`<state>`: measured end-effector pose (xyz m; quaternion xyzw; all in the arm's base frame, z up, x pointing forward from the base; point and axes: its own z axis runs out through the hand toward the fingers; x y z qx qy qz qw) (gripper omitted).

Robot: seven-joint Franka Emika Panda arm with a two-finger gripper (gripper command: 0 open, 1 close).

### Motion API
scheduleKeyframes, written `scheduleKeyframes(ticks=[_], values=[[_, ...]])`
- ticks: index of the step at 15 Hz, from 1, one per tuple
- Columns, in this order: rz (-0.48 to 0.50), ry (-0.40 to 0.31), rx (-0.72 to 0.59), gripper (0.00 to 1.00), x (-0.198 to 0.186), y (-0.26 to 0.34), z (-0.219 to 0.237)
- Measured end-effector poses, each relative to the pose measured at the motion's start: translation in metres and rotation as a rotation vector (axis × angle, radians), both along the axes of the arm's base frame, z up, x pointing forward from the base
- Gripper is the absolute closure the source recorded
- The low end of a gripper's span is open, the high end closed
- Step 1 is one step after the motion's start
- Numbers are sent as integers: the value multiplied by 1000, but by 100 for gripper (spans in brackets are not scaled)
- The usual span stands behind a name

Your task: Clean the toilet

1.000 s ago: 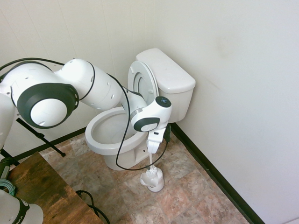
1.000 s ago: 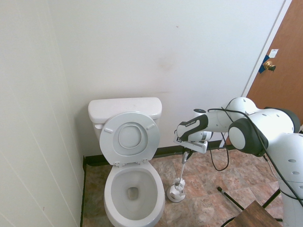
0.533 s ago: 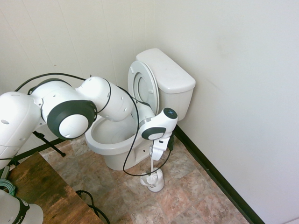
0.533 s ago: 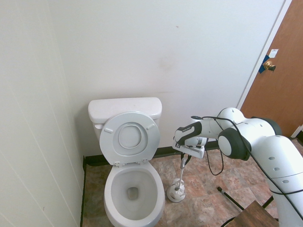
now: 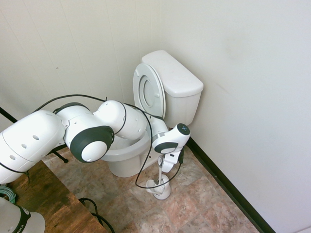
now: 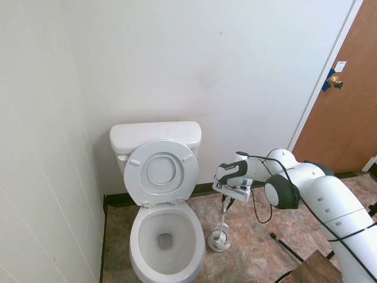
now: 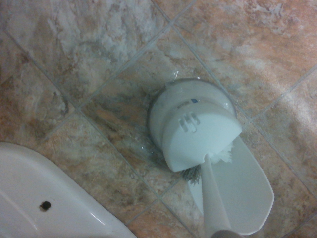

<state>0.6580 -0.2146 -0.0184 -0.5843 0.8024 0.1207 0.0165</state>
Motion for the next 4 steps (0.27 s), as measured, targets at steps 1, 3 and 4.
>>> scheduleKeyframes(ticks=[1, 3, 4], values=[[-8, 0, 3, 100, 1, -7, -1], [-21, 2, 10, 100, 1, -18, -3], [-24, 3, 14, 100, 2, -22, -4]])
